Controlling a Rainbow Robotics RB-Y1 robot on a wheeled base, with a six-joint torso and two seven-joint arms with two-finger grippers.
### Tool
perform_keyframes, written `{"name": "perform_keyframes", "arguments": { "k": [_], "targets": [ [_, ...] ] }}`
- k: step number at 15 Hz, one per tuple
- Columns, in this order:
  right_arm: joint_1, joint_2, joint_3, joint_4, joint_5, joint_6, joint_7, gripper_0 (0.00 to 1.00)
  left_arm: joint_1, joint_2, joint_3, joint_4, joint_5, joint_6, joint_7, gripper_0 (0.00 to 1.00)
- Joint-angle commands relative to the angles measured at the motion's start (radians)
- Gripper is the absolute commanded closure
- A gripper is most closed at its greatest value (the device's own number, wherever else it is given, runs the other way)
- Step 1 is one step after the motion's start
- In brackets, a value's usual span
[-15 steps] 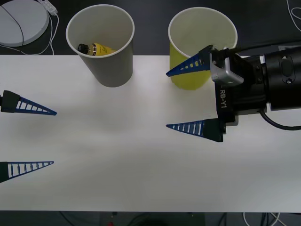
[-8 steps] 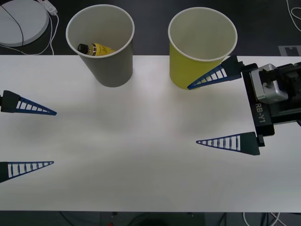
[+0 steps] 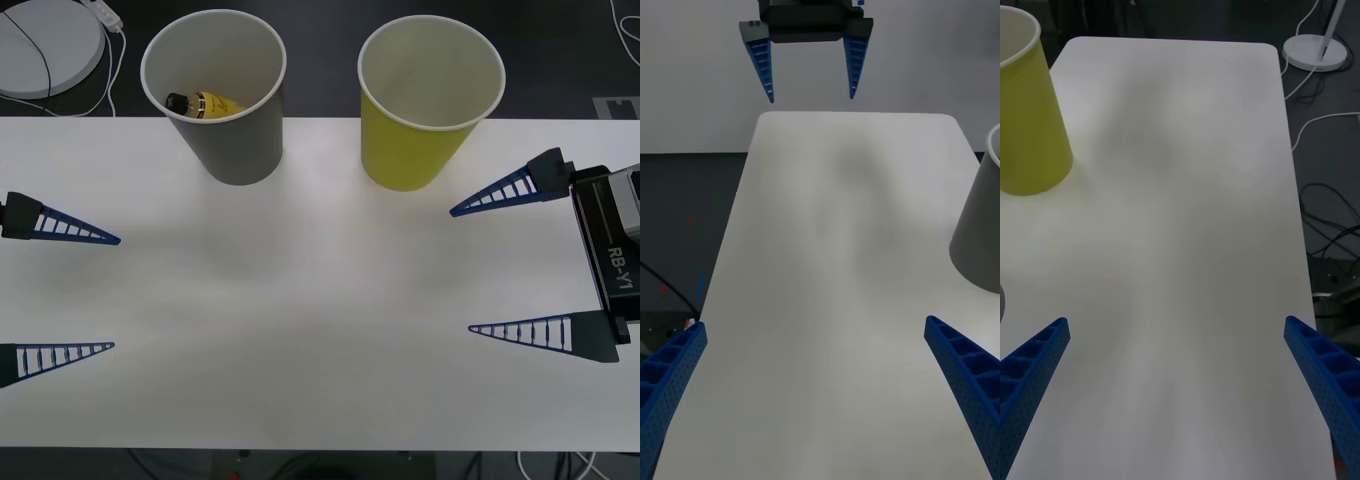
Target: Put the can into the green bin and the plastic bottle into the gray bin
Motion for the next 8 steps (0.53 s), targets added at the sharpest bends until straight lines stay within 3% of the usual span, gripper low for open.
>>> {"name": "perform_keyframes", "arguments": {
  "k": [1, 4, 8],
  "targets": [
    [0.096, -0.002, -0.079, -0.021, -0.007, 0.0, -0.001, 0.0, 0.0, 0.0, 0.0, 0.0, 0.0, 0.0, 0.0, 0.0],
    [0.158, -0.002, -0.134, -0.029, -0.012, 0.0, -0.004, 0.0, 0.0, 0.0, 0.0, 0.0, 0.0, 0.0, 0.0, 0.0],
    [0.167, -0.002, -0.139, -0.001, -0.023, -0.002, -0.015, 0.0, 0.0, 0.0, 0.0, 0.0, 0.0, 0.0, 0.0, 0.0]
  ]
}}
